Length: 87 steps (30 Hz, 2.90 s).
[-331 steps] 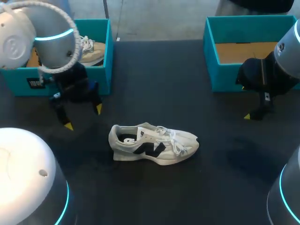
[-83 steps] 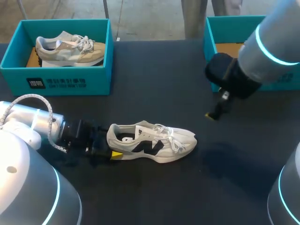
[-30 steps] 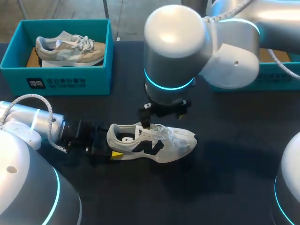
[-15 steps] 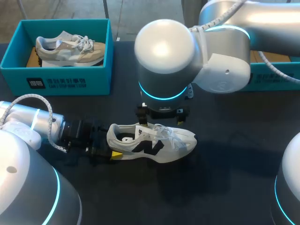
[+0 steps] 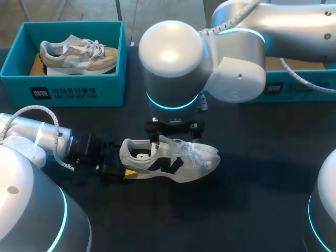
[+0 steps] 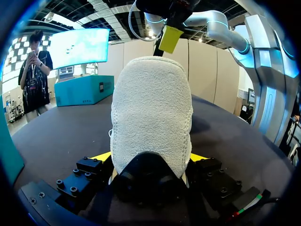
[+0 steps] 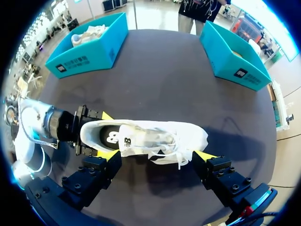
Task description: Take the shoe out of the shoebox, open the shoe tongue, remove and reinsert the insole, then place the shoe into the shoebox
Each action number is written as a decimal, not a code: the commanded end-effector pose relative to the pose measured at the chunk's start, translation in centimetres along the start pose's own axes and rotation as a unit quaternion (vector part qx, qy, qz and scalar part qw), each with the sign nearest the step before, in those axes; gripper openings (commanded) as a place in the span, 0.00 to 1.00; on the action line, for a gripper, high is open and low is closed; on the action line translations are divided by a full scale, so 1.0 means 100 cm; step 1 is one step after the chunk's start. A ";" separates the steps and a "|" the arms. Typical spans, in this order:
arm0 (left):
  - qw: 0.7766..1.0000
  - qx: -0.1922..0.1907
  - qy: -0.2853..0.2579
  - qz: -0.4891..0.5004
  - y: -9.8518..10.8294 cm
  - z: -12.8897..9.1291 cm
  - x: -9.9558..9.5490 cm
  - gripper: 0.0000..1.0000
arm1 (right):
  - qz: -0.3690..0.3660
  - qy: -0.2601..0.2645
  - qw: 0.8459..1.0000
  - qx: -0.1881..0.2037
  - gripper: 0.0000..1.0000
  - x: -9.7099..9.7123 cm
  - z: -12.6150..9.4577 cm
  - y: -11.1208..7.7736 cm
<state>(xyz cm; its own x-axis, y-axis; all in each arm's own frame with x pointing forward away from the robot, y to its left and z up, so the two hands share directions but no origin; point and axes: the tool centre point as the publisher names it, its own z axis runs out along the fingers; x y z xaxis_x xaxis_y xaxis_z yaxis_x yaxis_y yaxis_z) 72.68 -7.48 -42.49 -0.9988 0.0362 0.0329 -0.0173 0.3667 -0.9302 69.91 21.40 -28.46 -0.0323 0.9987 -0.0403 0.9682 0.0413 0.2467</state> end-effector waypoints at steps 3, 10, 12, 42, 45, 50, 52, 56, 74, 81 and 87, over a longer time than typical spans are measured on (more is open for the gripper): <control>1.000 0.000 -0.001 0.000 0.002 -0.001 -0.001 0.00 | 0.084 -0.062 0.995 -0.002 1.00 0.030 0.014 -0.007; 1.000 0.000 -0.001 0.000 0.002 -0.001 -0.001 0.00 | 0.082 -0.080 0.993 -0.002 1.00 0.041 0.023 -0.006; 1.000 0.000 -0.001 0.000 0.002 -0.001 -0.001 0.00 | 0.079 -0.086 0.993 -0.002 1.00 0.045 0.027 -0.005; 1.000 0.000 -0.001 0.000 0.002 -0.001 -0.001 0.00 | 0.113 -0.216 0.970 -0.007 1.00 0.037 0.066 0.008; 1.000 0.000 -0.001 0.000 0.002 -0.001 -0.001 0.00 | 0.111 -0.238 0.965 -0.005 1.00 0.034 0.064 0.008; 1.000 0.000 -0.001 0.000 0.002 -0.001 -0.001 0.00 | 0.112 -0.265 0.958 -0.003 1.00 0.028 0.059 0.008; 1.000 0.000 -0.001 0.000 0.002 -0.001 -0.001 0.00 | 0.112 -0.273 0.955 -0.001 1.00 0.027 0.058 0.008; 1.000 0.000 -0.001 0.000 0.002 -0.001 -0.001 0.00 | 0.117 -0.283 0.952 0.004 1.00 0.022 0.056 0.007; 1.000 0.000 -0.001 0.000 0.002 -0.001 -0.001 0.00 | 0.150 -0.291 0.945 0.000 0.65 -0.009 0.035 0.013; 1.000 0.000 -0.001 0.000 0.002 -0.001 -0.001 0.00 | 0.158 -0.288 0.944 -0.002 0.42 -0.021 0.031 0.017; 1.000 0.000 -0.001 0.000 0.002 -0.001 -0.001 0.00 | 0.165 -0.286 0.944 -0.002 0.19 -0.029 0.029 0.018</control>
<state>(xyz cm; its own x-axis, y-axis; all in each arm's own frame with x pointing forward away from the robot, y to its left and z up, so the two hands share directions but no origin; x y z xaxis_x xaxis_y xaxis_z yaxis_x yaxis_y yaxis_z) 72.68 -7.49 -42.47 -0.9988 0.0364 0.0329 -0.0173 0.3666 -0.9302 72.97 19.24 -30.75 -0.0171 0.8078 -0.5893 0.9915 0.0899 0.0945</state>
